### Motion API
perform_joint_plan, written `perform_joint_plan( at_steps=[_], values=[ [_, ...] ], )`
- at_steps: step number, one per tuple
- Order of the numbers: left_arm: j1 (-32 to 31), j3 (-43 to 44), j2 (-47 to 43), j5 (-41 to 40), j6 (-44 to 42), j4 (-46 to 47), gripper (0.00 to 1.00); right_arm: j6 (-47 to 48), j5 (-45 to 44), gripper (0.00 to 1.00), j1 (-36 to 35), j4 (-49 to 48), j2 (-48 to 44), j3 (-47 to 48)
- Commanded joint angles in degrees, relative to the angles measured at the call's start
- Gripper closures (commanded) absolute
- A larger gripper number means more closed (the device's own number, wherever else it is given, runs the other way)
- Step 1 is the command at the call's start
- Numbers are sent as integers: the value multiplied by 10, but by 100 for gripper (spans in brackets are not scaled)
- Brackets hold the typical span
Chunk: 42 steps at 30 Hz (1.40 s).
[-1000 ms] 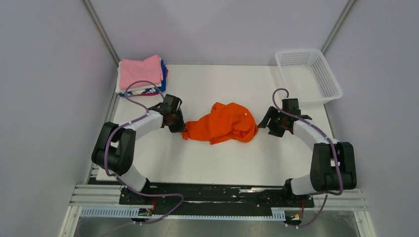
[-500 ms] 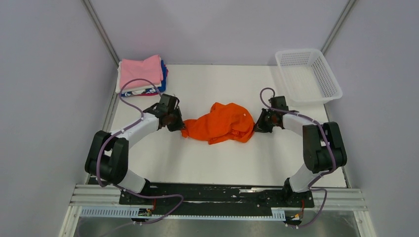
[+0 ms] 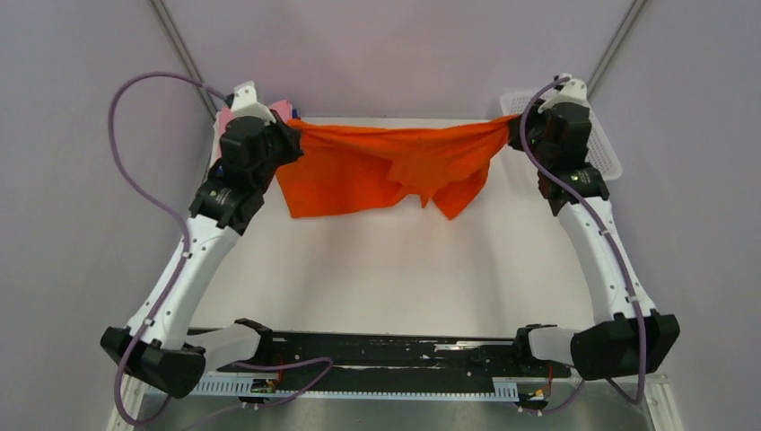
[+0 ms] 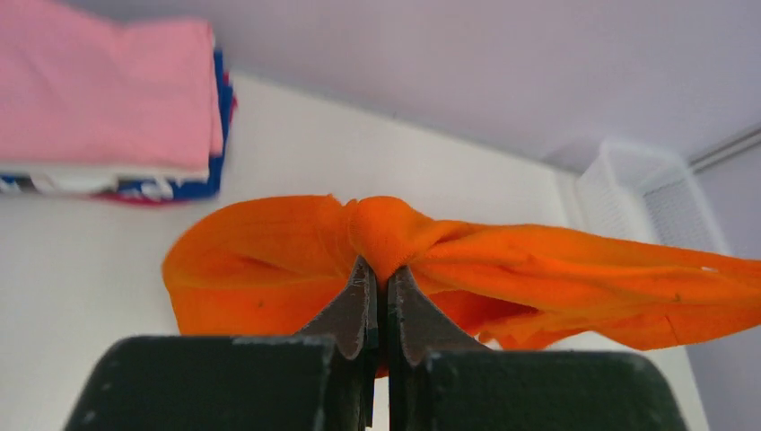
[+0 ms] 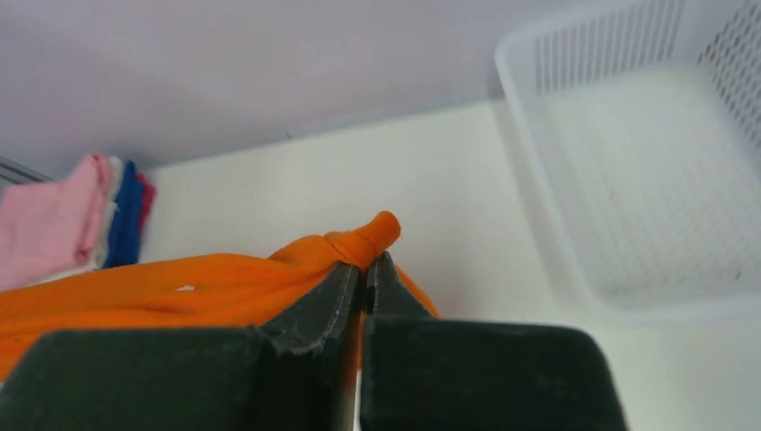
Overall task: Fold and stack the t-shirts
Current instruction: Flatten out the tshirt
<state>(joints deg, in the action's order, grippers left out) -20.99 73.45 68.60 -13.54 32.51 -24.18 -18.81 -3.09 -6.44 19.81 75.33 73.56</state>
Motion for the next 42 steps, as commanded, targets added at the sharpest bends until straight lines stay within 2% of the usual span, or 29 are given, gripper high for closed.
perform_joint_plan(
  at_steps=[1, 7, 12, 16, 20, 23, 28, 31, 34, 35, 36, 37, 38, 39, 40, 41, 42],
  values=[
    [1, 82, -72, -55, -87, 75, 100, 73, -10, 100, 3, -50, -85, 80],
    [1, 83, -167, -2, -125, 156, 100, 100, 83, 100, 3, -87, -181, 108],
    [1, 90, -221, 60, -137, 164, 100, 104, 166, 100, 3, -86, -252, 118],
    [1, 78, -248, 81, -133, 155, 100, 88, 173, 100, 3, -83, -308, 87],
    [1, 48, -248, 46, -116, 127, 100, 64, 144, 100, 3, -83, -332, 31],
    [1, -21, -238, 23, -89, 117, 95, 48, 100, 100, 3, -83, -338, -32],
    [2, -93, -161, -114, -20, 26, 93, -6, -78, 100, 3, -85, -291, -159],
    [15, -132, -65, -108, 12, 31, 93, -34, -127, 100, 5, -96, -195, -203],
    [52, -153, 57, -100, 32, 103, 73, -41, -105, 99, 12, -129, -56, -194],
    [71, -146, 83, -107, 42, 123, 72, -46, -108, 94, 15, -134, -10, -173],
    [81, -121, 140, -102, 59, 127, 63, -45, -110, 88, 18, -132, 40, -146],
    [98, -101, 165, -78, 64, 124, 54, -44, -111, 76, 20, -122, 80, -109],
    [103, -54, 210, -66, 64, 117, 20, -45, -108, 62, 20, -101, 111, -70],
    [107, -30, 227, -56, 63, 85, 10, -46, -103, 47, 20, -73, 134, -32],
    [108, 13, 248, -54, 58, 68, 3, -51, -98, 13, 20, -45, 147, 1],
    [107, 26, 252, -50, 52, 49, 1, -55, -96, 2, 19, -24, 153, 21],
    [107, 39, 250, -48, 48, 45, 1, -58, -94, 0, 19, -9, 153, 29]
  ],
)
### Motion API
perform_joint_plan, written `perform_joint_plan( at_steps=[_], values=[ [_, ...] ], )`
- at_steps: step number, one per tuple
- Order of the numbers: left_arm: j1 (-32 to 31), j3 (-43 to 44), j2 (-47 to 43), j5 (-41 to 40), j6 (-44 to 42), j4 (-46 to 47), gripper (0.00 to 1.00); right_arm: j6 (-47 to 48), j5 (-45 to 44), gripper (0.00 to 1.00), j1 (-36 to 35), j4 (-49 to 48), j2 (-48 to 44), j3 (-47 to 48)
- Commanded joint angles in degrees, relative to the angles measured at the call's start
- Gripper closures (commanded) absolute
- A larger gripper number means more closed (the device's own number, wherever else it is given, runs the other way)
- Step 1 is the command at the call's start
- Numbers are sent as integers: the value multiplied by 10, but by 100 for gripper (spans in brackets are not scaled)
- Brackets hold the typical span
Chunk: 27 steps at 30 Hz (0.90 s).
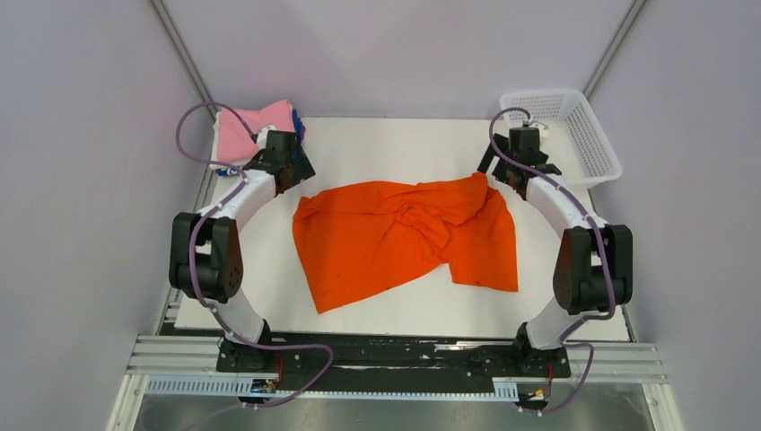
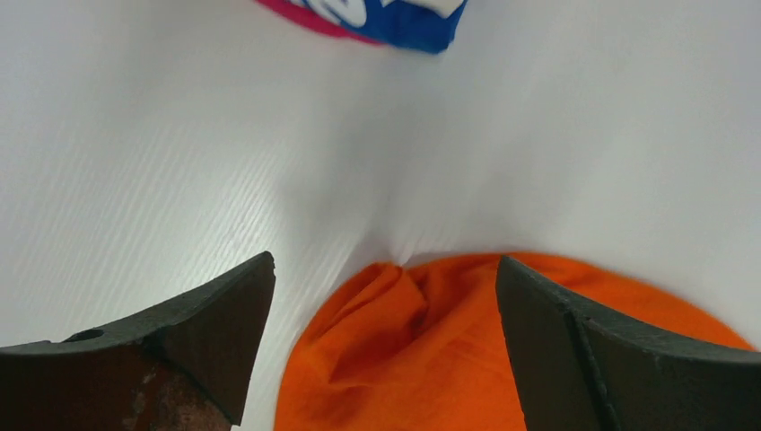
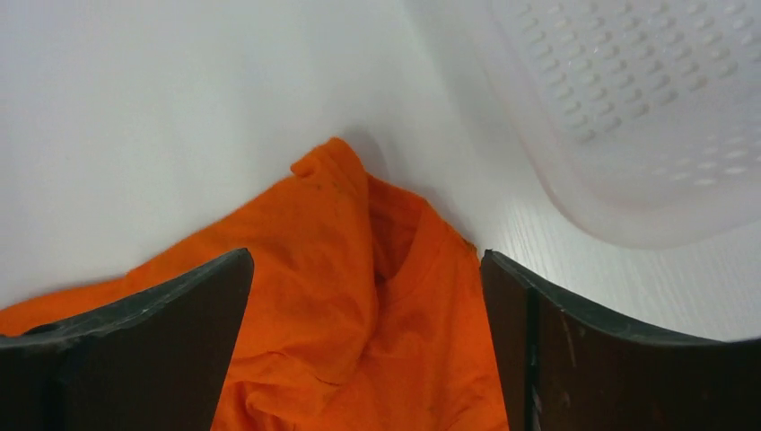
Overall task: Fold and stack the t-shirts
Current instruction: Flatten out the tshirt
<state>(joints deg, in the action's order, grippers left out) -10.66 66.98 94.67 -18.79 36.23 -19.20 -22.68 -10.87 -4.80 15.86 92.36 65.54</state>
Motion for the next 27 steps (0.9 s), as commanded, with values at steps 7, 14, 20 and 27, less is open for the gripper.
perform_joint_plan(
  at_steps=[7, 14, 20, 27],
  values=[
    [-5, 45, -98, 102, 11, -89, 0, -51, 43, 0, 3, 50, -112, -12],
    [-101, -129, -153, 247, 40, -62, 0, -66, 155, 0, 4, 61, -150, -135],
    [-114, -228, -132, 324, 86, 100, 0, -71, 231, 0, 3, 61, -80, -164],
    [-91, -151, 19, 260, 78, 92, 0, -95, 221, 0, 2, 20, 8, -141]
  ],
)
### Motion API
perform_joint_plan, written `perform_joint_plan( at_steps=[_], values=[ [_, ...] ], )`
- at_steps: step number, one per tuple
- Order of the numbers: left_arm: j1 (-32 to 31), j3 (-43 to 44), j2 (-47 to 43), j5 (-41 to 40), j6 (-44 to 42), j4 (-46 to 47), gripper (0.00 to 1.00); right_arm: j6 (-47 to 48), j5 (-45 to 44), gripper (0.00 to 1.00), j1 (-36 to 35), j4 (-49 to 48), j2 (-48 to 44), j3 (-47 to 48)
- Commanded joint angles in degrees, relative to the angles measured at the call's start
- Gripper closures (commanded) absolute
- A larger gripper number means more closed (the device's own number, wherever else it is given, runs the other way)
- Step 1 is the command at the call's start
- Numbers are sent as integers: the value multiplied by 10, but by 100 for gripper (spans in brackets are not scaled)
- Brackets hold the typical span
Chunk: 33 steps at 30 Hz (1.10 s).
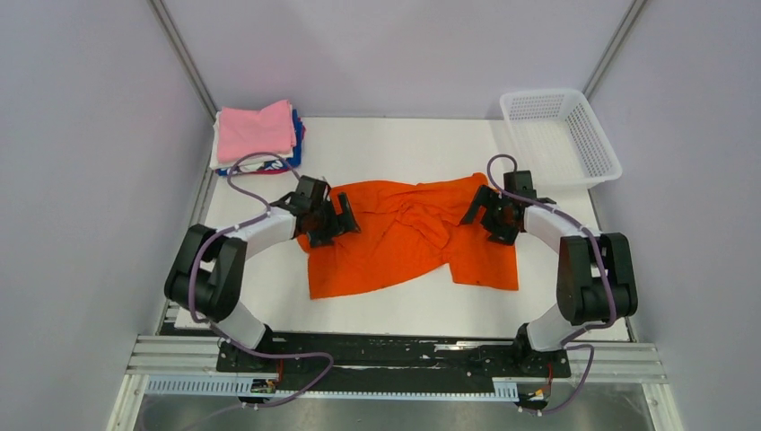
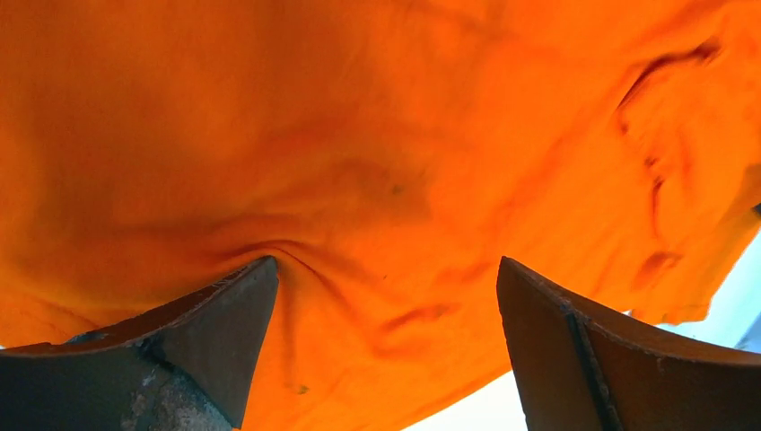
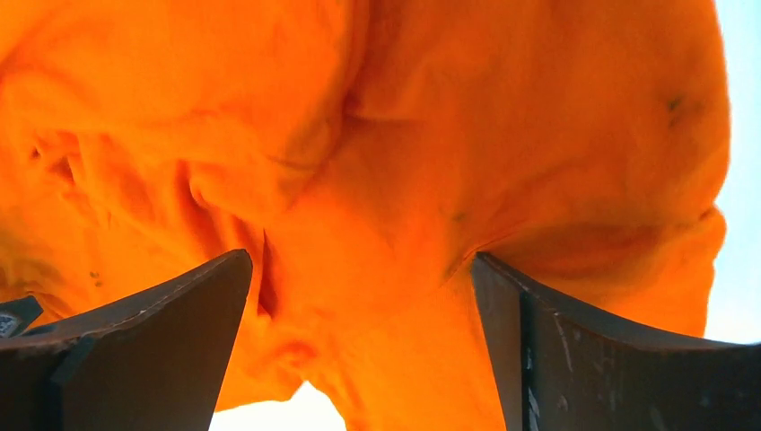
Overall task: Fold and stack the t-shirts
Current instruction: Flatten out the tshirt
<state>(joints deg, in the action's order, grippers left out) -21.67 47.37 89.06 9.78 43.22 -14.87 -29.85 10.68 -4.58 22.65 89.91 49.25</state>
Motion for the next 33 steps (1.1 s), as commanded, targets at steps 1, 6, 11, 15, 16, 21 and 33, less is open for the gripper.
perform_joint_plan(
  at_steps=[1, 6, 11, 15, 16, 21, 33],
  values=[
    [29, 52, 87, -26, 12, 60, 0, -33, -8, 0, -1, -60, 43, 24],
    [57, 145, 175, -61, 4, 51, 0, -62, -37, 0, -4, -98, 89, 60],
    [67, 263, 208, -95, -64, -31, 0, -52, -72, 0, -5, -84, 76, 111],
    [64, 277, 138, -136, -86, -99, 0, -57, -142, 0, -5, -61, -16, 81],
    [63, 271, 121, -149, -79, -127, 0, -60, -153, 0, -5, -54, -43, 68],
    [60, 154, -27, -200, -20, -211, 0, -64, -176, 0, -2, -1, -130, 13],
    [60, 22, -105, -215, 74, -228, 18, -59, -165, 0, 2, 41, -123, 8]
  ],
)
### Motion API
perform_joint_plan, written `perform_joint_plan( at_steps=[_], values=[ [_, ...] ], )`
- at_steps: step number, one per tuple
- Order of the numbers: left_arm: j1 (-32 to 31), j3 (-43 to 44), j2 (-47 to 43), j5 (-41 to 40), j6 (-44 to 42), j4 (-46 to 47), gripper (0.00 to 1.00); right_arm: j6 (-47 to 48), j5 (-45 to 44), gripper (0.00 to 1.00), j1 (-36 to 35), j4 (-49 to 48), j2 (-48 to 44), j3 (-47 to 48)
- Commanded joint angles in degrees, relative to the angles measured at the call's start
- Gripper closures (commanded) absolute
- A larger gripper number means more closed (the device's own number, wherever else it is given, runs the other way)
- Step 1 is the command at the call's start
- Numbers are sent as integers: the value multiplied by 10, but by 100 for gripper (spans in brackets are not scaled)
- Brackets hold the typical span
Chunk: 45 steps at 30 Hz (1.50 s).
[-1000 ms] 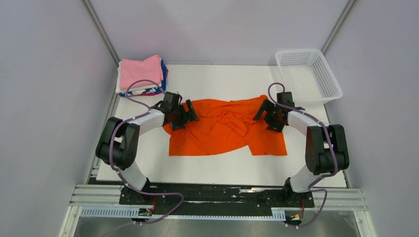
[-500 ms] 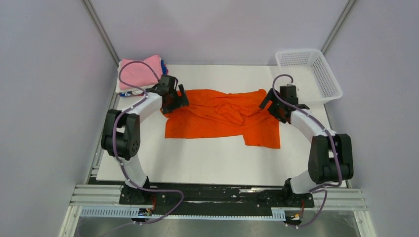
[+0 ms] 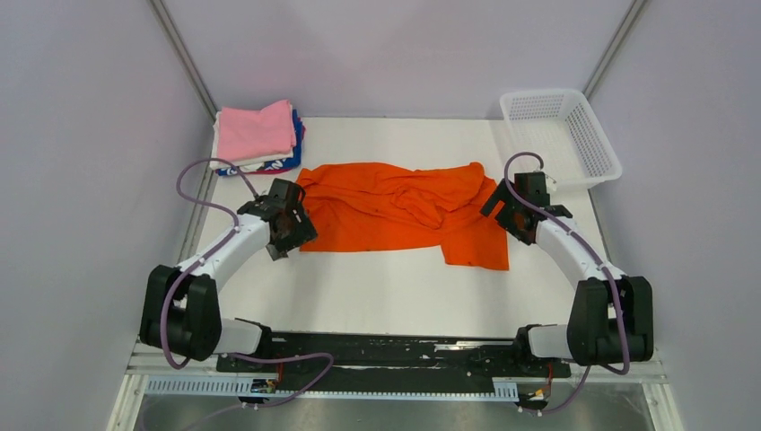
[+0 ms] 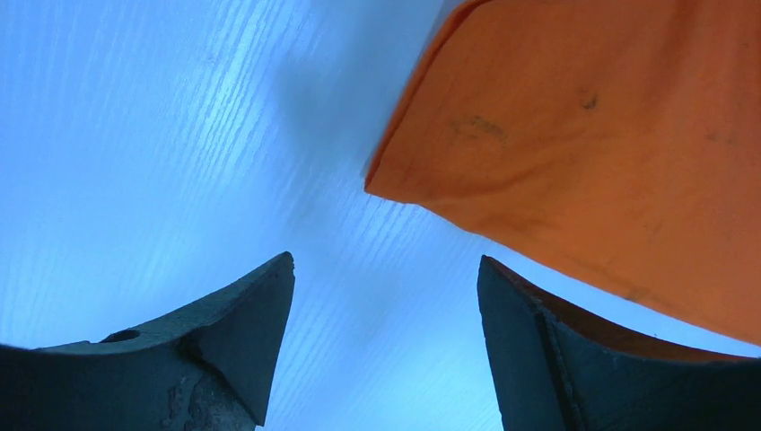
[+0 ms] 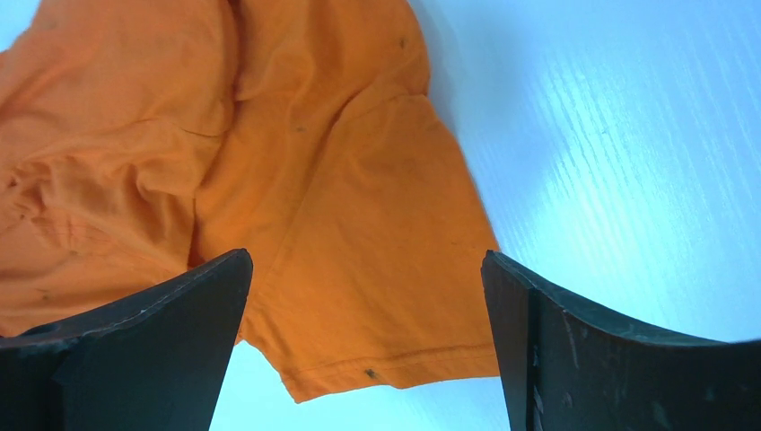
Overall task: Fold and stack the t-shirts
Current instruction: Flatten out the tshirt
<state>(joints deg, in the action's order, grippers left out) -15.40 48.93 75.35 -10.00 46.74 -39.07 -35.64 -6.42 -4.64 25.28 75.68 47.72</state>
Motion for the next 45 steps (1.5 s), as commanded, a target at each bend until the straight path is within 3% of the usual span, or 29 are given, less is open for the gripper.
perform_joint_plan(
  at_steps=[1, 7, 14, 19, 22, 27, 29, 37, 45],
  values=[
    [-2, 13, 48, -31, 40, 14, 20, -3, 10, 0, 3, 15, 24, 23],
    [-2, 18, 105, -34, 40, 76, 23, 1, 18, 0, 3, 14, 25, 17],
    [-2, 46, 184, -8, 32, 86, 41, 8, 1, 0, 3, 18, 2, 4],
    [-6, 35, 187, 1, 32, 87, 51, 6, -13, 0, 3, 26, -8, -2],
    [-7, 28, 190, 21, 29, 89, 67, 1, -19, 0, 3, 32, -13, -9],
    [-22, 38, 191, 7, 13, 51, 82, 1, -28, 0, 3, 49, -23, -16],
    [-27, 42, 187, -5, 8, 29, 99, -1, -30, 0, 3, 64, -27, -15],
    [-28, 35, 135, -39, -6, -26, 100, -8, 10, 5, 3, 165, -38, -21],
    [-28, 25, 98, -31, -9, -31, 100, -16, 55, 21, 1, 130, 21, -45]
  ],
)
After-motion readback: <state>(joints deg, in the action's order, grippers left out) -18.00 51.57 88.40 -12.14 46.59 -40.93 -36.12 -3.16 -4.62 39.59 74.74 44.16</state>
